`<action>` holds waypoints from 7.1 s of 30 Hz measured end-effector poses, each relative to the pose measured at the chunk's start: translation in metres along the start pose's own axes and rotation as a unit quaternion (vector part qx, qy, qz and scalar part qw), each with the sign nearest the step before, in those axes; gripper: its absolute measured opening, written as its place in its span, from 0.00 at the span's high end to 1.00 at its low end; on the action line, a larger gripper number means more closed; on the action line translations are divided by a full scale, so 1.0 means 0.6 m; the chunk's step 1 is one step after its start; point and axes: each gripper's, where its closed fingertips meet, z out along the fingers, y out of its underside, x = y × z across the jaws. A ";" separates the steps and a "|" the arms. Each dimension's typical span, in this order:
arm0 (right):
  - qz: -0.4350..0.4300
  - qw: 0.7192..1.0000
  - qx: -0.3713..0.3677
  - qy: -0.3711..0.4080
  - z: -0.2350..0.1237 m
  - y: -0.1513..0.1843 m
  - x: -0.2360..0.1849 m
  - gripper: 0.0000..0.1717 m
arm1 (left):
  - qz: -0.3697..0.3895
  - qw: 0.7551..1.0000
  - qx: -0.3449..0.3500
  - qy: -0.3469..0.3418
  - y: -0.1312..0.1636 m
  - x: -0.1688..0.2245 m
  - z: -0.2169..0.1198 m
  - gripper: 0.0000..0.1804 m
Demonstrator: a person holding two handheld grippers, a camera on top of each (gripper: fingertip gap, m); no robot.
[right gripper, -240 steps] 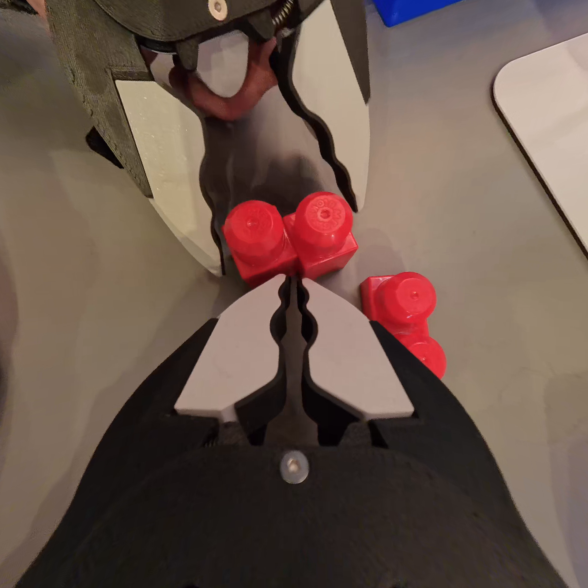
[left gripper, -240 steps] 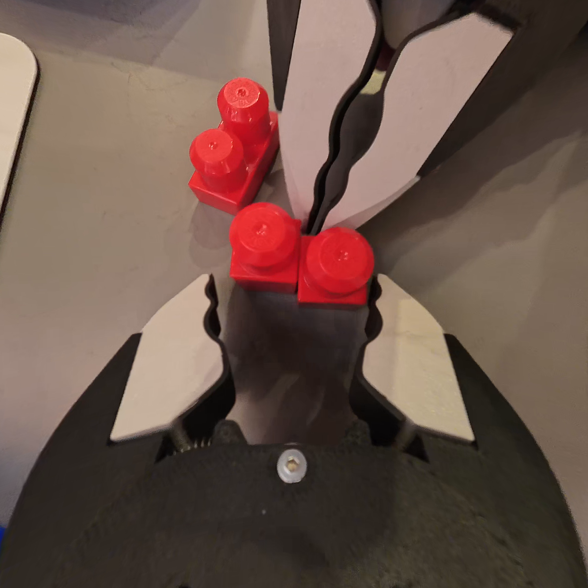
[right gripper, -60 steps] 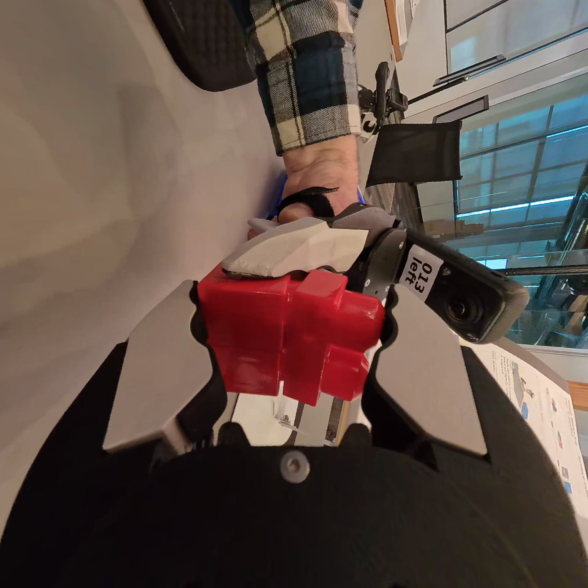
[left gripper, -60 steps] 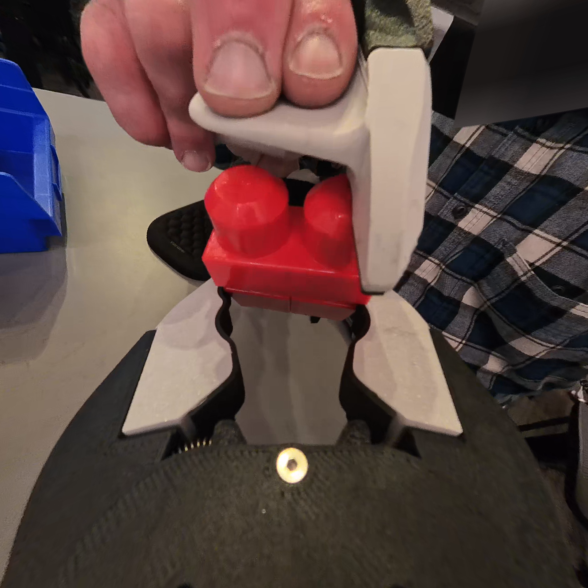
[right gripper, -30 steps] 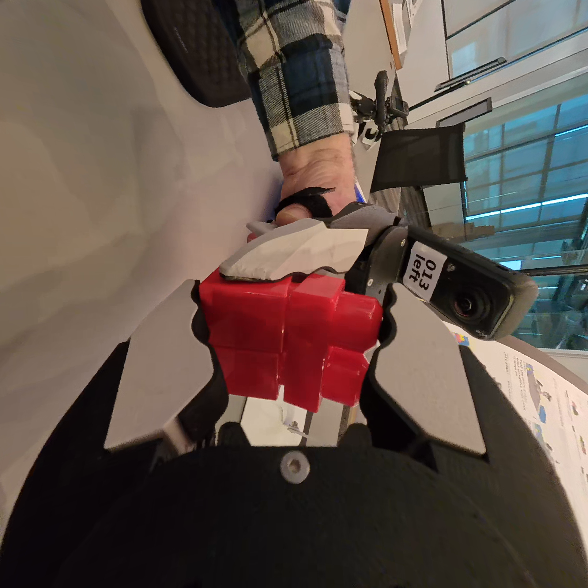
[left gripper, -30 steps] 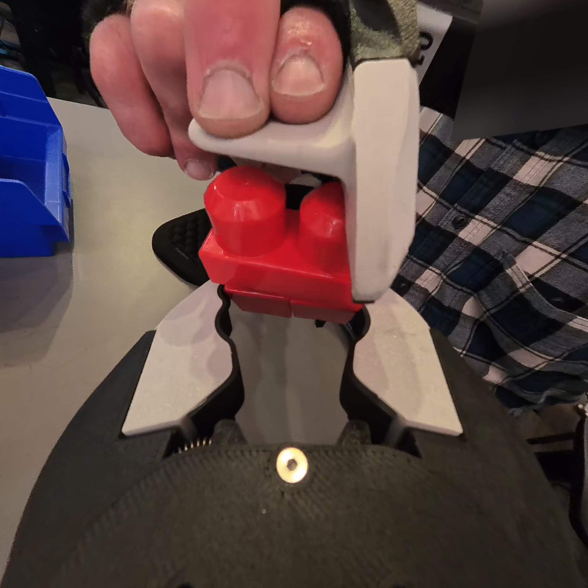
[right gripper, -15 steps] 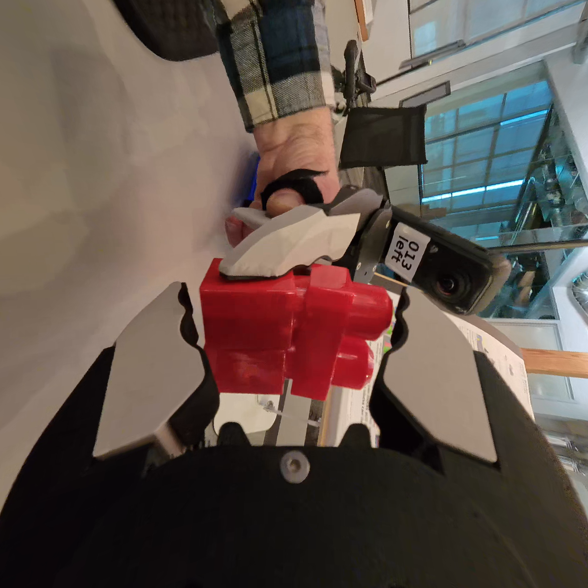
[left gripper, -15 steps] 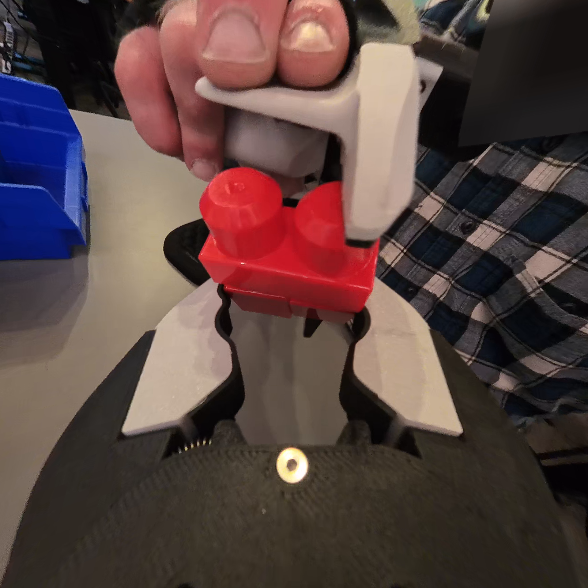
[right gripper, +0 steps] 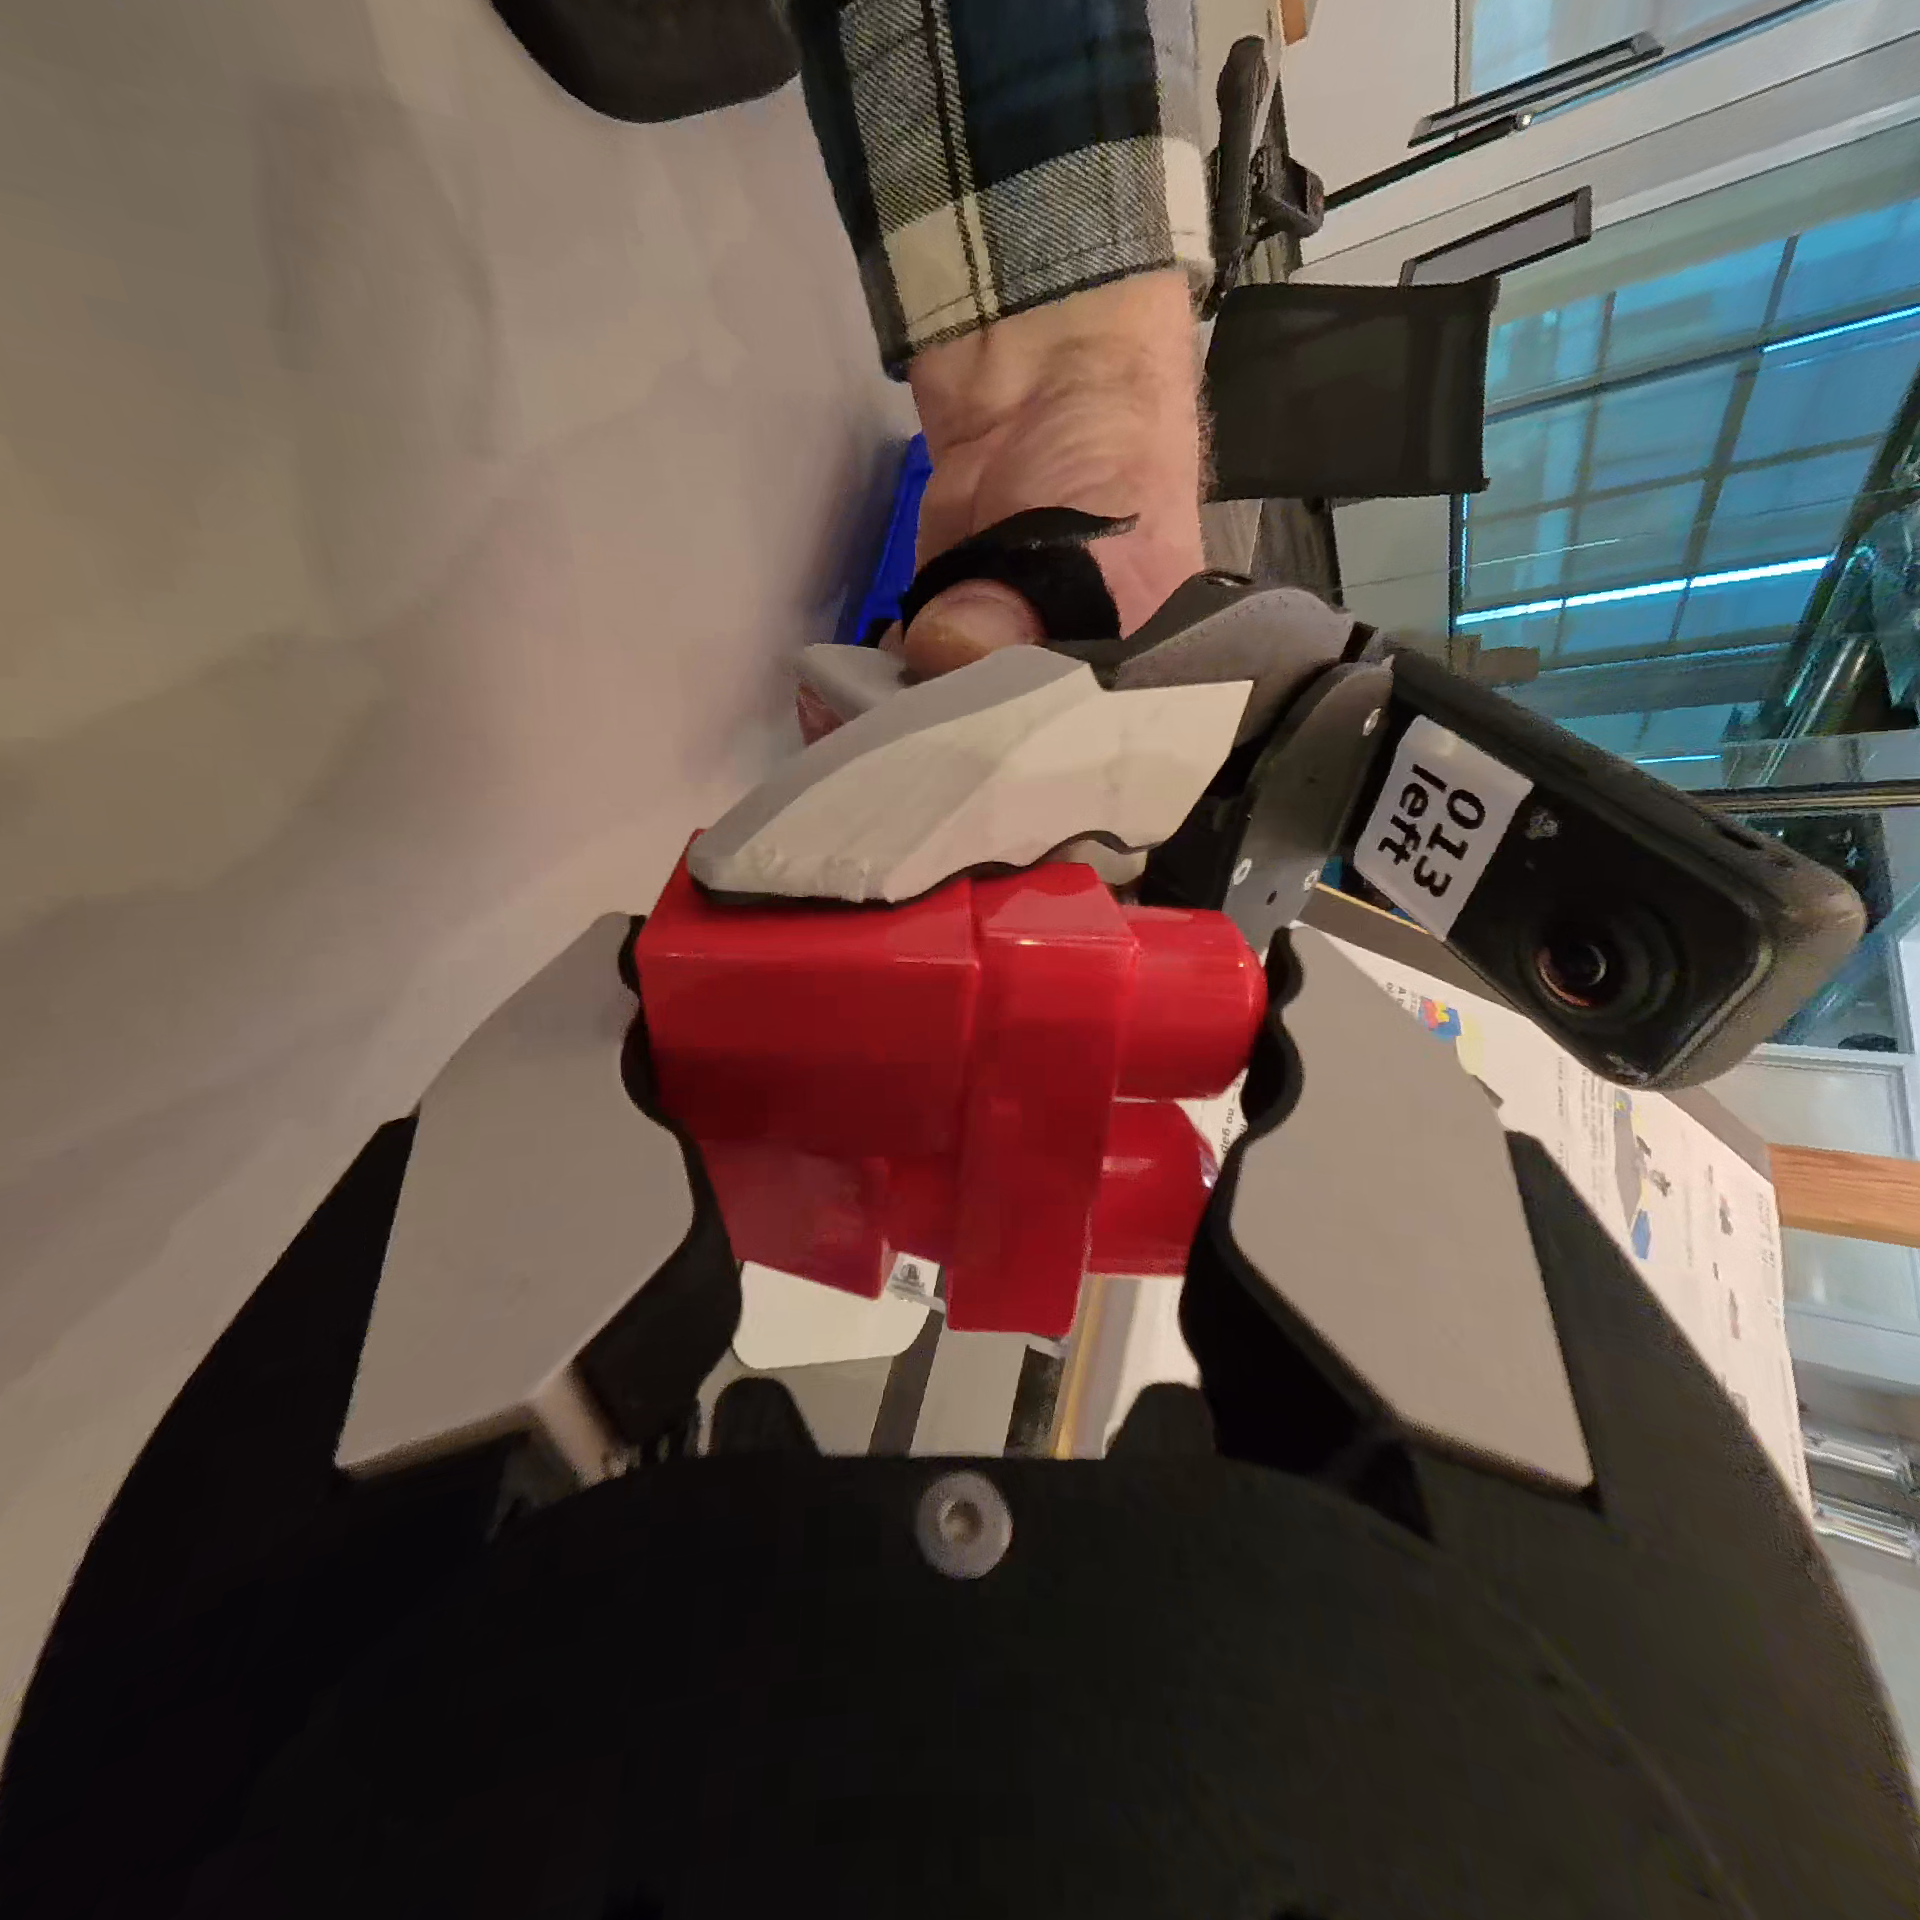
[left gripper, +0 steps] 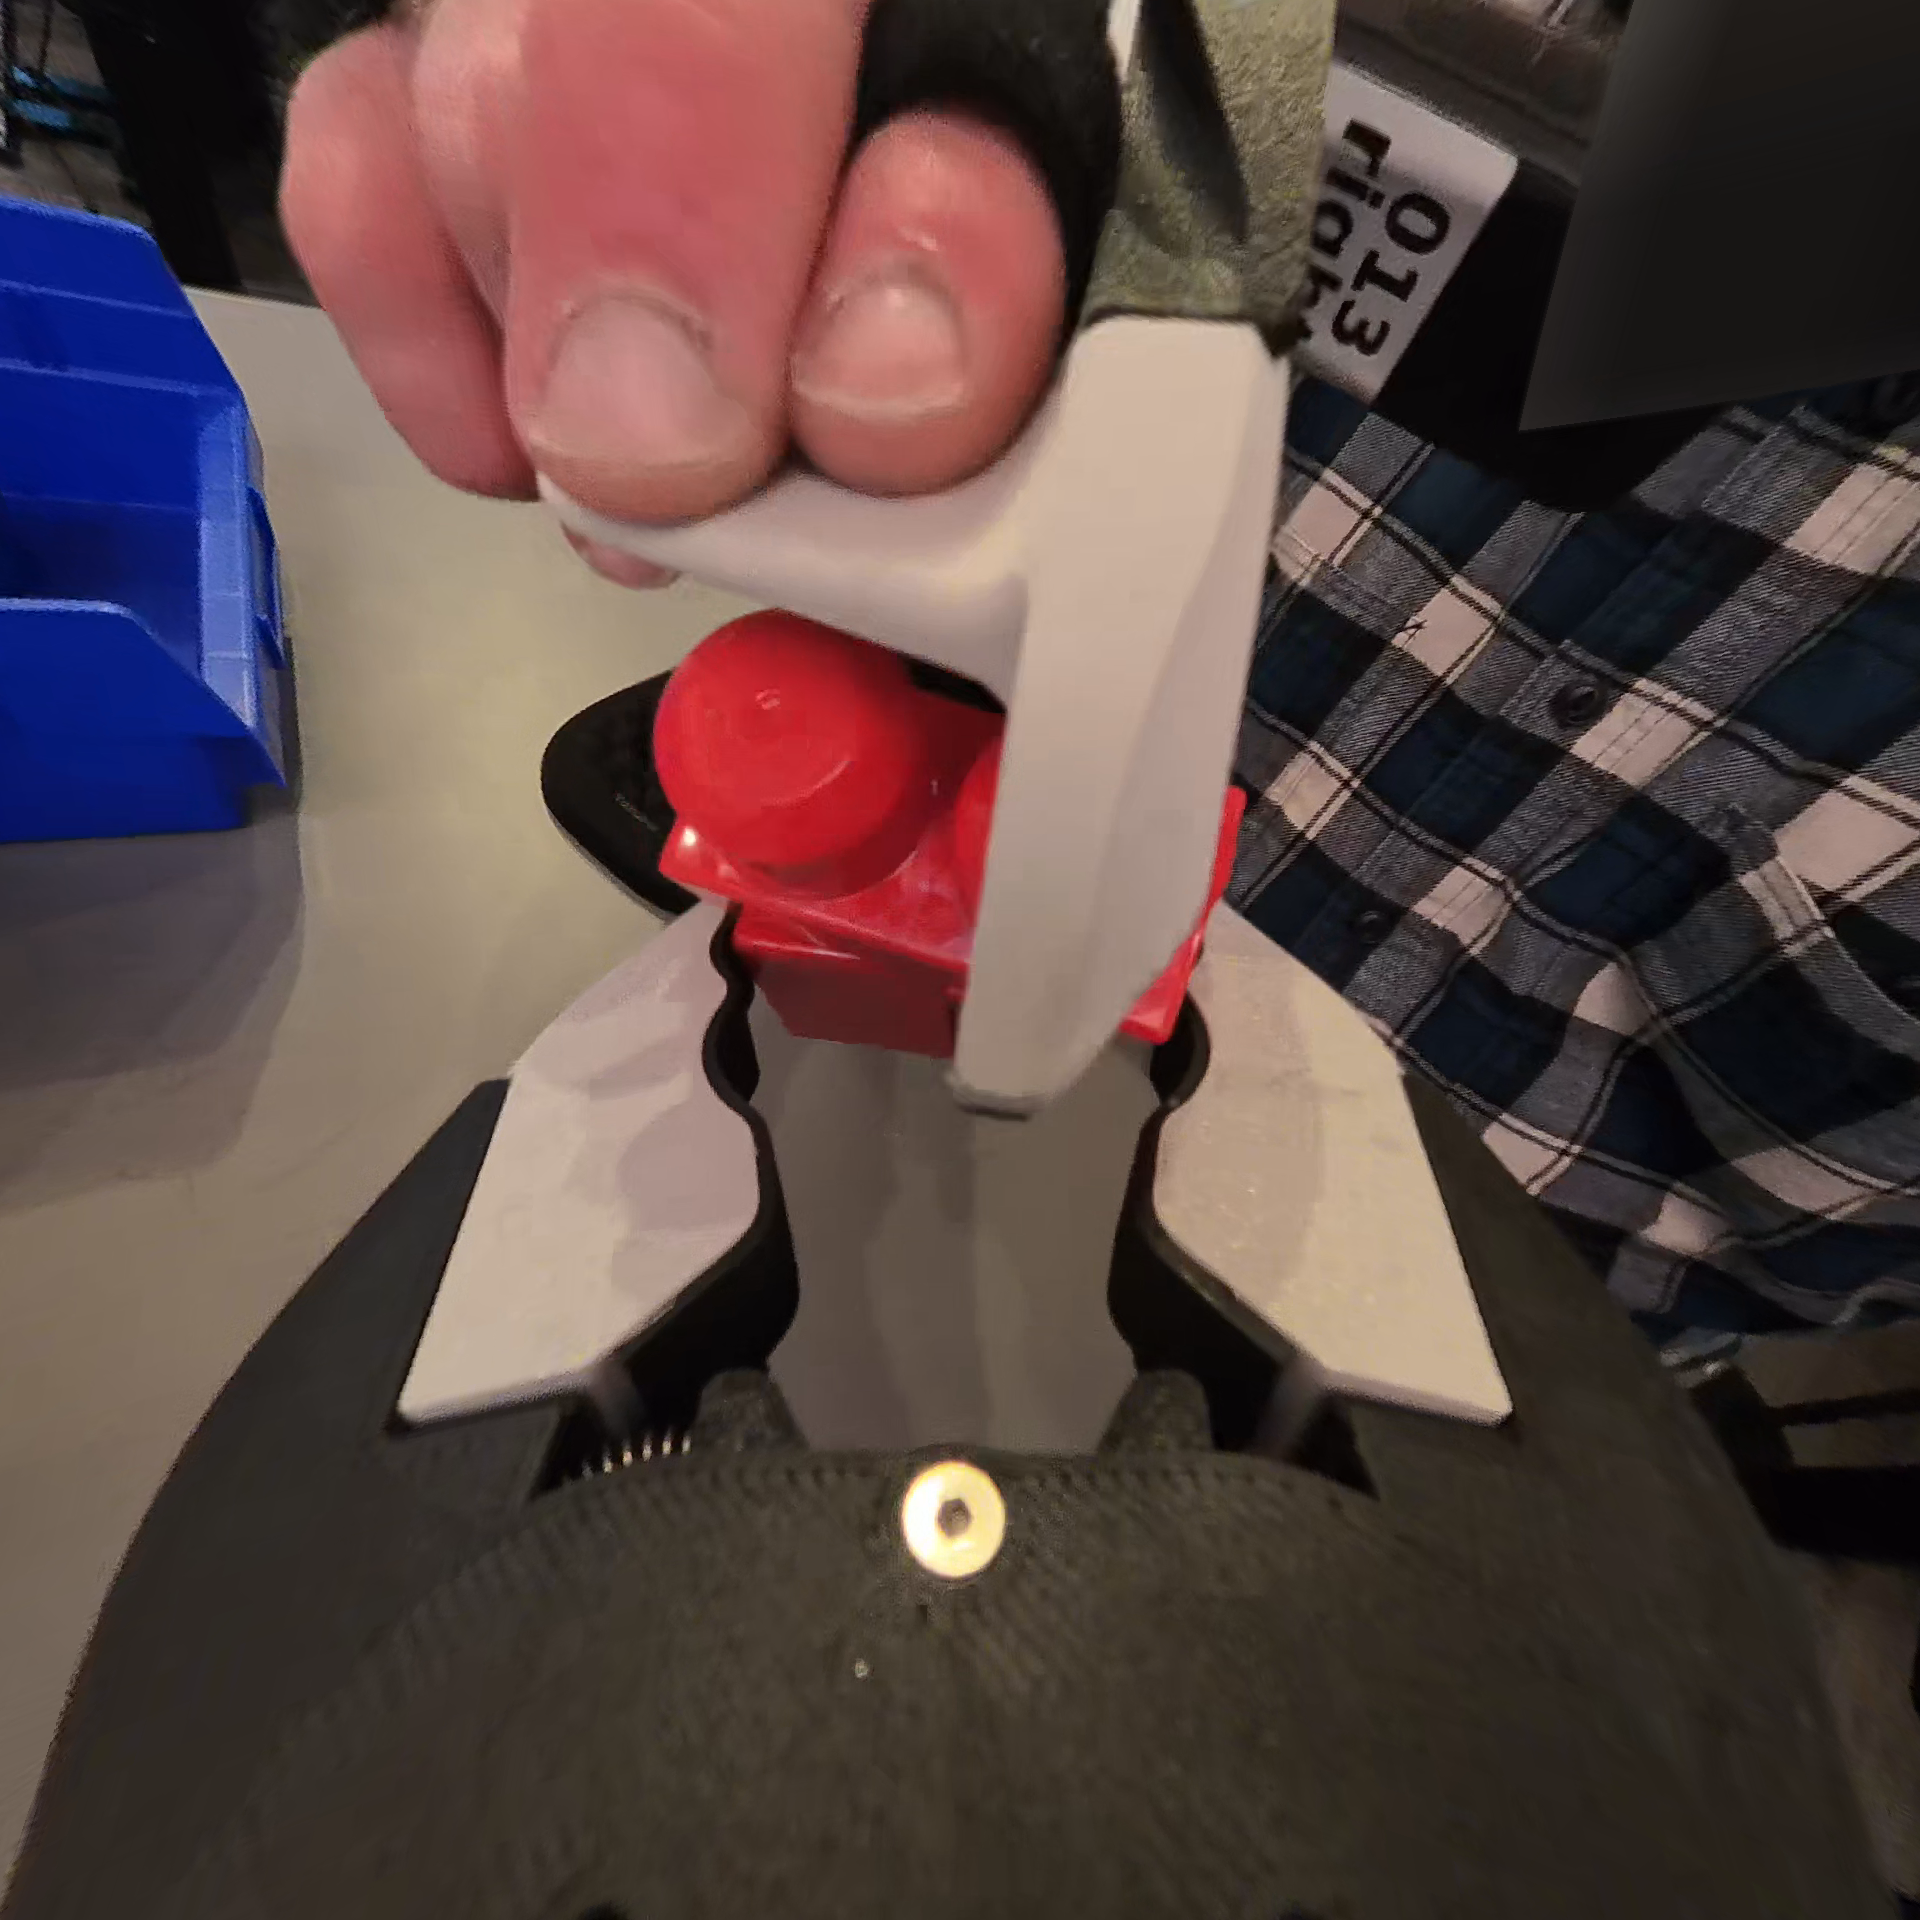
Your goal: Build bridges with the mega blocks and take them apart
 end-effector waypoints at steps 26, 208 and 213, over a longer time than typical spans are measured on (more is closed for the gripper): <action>0.040 0.998 0.023 -0.036 -0.019 0.027 -0.002 0.28 | 0.013 0.996 0.059 0.072 -0.027 0.028 0.003 0.59; 0.273 0.883 0.377 -0.062 -0.252 -0.021 0.065 0.62 | -0.063 0.837 0.530 0.122 -0.186 0.031 0.033 0.79; 0.245 0.921 0.291 -0.090 -0.246 -0.008 0.045 0.64 | -0.073 0.859 0.498 0.093 -0.176 0.026 0.039 0.79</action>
